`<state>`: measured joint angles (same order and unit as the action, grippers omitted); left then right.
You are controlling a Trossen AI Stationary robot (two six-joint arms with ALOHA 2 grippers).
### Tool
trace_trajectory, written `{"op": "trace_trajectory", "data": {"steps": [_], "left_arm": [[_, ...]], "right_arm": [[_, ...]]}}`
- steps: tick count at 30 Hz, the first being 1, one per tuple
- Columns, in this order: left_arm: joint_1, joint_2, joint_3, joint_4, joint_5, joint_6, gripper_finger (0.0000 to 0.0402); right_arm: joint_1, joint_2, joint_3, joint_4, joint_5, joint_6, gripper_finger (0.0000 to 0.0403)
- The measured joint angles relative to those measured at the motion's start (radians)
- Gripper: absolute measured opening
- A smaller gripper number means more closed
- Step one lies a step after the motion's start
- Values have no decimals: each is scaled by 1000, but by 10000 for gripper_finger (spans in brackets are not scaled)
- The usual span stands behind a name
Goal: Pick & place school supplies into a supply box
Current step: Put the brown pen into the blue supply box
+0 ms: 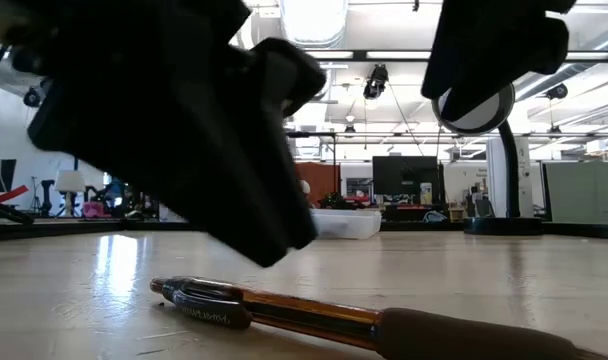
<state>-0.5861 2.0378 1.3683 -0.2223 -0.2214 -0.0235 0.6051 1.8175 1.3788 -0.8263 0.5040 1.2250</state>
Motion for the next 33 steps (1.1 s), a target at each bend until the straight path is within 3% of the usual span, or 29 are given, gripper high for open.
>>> {"op": "trace_trajectory", "data": {"steps": [19, 25, 33], "left_arm": [[7, 52, 4, 23, 106, 8, 78], [16, 87, 10, 28, 82, 16, 78], [63, 82, 20, -71, 84, -42, 15]], "right_arm": [[72, 0, -43, -84, 45, 36, 206], [86, 1, -57, -86, 43, 31, 206], [152, 1, -61, -222, 76, 138, 206]]}}
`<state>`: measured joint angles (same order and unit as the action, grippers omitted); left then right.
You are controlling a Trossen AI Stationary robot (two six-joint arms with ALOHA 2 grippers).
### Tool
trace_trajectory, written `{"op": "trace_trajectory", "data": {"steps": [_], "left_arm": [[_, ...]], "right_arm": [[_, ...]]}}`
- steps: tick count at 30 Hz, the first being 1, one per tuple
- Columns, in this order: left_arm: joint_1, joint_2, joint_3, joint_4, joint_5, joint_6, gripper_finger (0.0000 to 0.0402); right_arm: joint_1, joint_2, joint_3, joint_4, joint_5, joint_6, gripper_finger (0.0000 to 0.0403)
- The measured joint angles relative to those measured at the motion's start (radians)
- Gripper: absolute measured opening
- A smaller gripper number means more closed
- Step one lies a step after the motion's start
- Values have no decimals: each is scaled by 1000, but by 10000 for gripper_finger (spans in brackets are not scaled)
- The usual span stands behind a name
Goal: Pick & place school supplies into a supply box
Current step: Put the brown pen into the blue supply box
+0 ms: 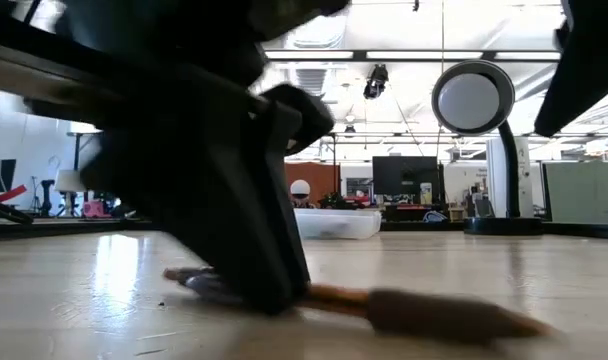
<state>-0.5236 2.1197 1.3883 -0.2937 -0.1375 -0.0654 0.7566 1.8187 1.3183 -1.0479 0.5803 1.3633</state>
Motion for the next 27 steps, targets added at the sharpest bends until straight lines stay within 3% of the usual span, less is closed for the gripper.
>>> {"op": "trace_trajectory", "data": {"steps": [8, 13, 17, 22, 27], "left_arm": [[87, -81, -11, -130, 43, -565, 8], [195, -211, -20, -138, -65, -844, 7], [328, -301, -23, -123, -122, -877, 7], [583, -322, -25, -90, -121, -773, 7], [820, -282, -45, 45, 29, -717, 6]], "right_arm": [[82, -74, -20, -282, 118, 375, 204], [95, -154, -60, -500, 206, 699, 193], [76, -235, -127, -513, 262, 787, 185], [11, -322, -218, -489, 281, 829, 178], [-63, -391, -288, -444, 287, 851, 178]]}}
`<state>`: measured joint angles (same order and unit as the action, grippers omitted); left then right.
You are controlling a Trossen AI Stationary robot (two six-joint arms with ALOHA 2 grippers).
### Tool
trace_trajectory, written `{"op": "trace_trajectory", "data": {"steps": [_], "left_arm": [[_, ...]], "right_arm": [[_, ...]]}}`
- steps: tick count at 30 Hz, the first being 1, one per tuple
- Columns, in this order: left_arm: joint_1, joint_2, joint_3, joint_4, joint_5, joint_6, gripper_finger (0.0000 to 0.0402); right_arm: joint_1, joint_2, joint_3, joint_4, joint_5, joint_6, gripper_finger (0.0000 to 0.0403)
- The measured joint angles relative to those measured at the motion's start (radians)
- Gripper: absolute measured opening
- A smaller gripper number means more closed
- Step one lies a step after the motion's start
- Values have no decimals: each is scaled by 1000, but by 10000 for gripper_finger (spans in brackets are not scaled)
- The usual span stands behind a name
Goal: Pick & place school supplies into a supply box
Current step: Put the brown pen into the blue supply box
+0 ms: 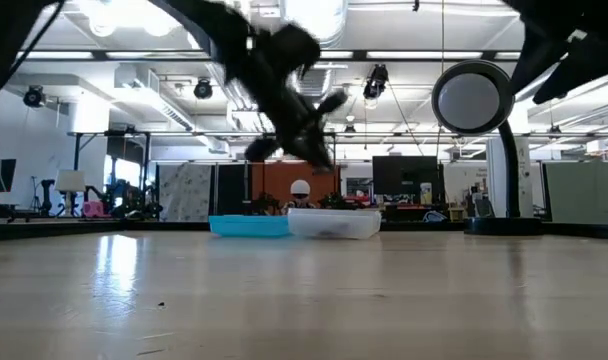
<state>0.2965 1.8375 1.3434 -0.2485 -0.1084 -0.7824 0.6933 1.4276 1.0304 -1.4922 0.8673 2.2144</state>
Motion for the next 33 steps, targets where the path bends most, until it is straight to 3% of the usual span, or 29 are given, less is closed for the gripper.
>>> {"op": "trace_trajectory", "data": {"steps": [6, 14, 21, 26, 30, 33], "left_arm": [[117, 90, 15, 49, 154, -5, 16], [128, 172, 99, 58, 161, -24, 42], [128, 175, 196, 18, 152, 97, 64], [130, 160, 234, -205, 137, 174, 75], [116, 87, 188, -324, 5, 193, 75], [107, 37, 126, -218, 0, 179, 75]], "right_arm": [[-90, -28, -40, 62, 0, -38, 178], [-186, -20, -41, 89, 0, -90, 178], [-217, -28, -49, 93, -1, -160, 178], [-217, -61, -65, 100, -4, -203, 178], [-217, -126, -92, 115, -5, -238, 177], [-217, -179, -113, 149, -5, -285, 177]]}}
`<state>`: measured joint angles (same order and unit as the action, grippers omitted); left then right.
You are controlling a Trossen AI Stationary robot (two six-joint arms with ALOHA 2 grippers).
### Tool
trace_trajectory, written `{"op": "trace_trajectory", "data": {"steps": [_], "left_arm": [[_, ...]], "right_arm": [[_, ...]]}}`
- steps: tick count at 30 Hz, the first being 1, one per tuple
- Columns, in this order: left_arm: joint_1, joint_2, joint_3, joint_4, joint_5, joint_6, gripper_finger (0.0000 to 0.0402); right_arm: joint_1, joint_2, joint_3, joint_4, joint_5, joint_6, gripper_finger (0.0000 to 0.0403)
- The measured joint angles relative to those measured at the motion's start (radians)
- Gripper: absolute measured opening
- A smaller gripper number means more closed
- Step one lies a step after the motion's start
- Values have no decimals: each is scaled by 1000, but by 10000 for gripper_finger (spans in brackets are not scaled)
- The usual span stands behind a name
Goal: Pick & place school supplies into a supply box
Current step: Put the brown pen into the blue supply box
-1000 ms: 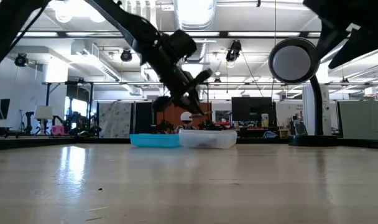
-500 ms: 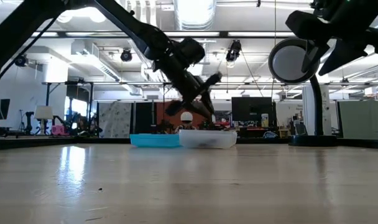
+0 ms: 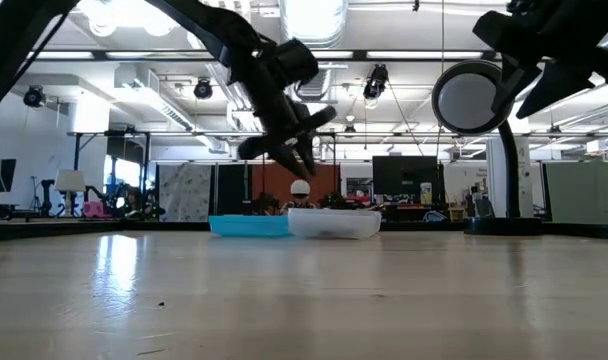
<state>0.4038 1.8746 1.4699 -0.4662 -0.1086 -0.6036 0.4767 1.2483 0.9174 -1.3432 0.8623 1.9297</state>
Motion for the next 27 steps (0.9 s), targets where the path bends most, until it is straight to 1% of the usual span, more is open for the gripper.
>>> {"op": "trace_trajectory", "data": {"steps": [2, 4, 6, 7, 11, 15, 18, 23, 27], "left_arm": [[-2, -20, -30, 152, 29, -3, 76], [-2, -22, -32, 320, 49, -19, 76], [2, 14, -12, 399, 62, -33, 76], [5, 44, 10, 414, 74, -31, 76], [5, 184, 97, 368, 115, 3, 76], [-2, 290, 227, 304, 123, 60, 76], [1, 358, 318, 204, 122, 89, 76], [1, 438, 463, 65, 126, 204, 76], [-6, 469, 532, -130, 124, 245, 76]], "right_arm": [[0, -30, -15, 26, 0, -34, 177], [0, -53, -32, 55, 0, -53, 177], [0, -65, -51, 84, 0, -53, 178], [0, -69, -60, 99, 0, -53, 177], [1, -66, -73, 135, -10, -52, 174], [1, -53, -74, 143, -9, -53, 170], [1, -48, -75, 142, -7, -51, 166], [0, -48, -81, 142, -2, -49, 160], [0, -48, -88, 140, 0, -48, 155]]}}
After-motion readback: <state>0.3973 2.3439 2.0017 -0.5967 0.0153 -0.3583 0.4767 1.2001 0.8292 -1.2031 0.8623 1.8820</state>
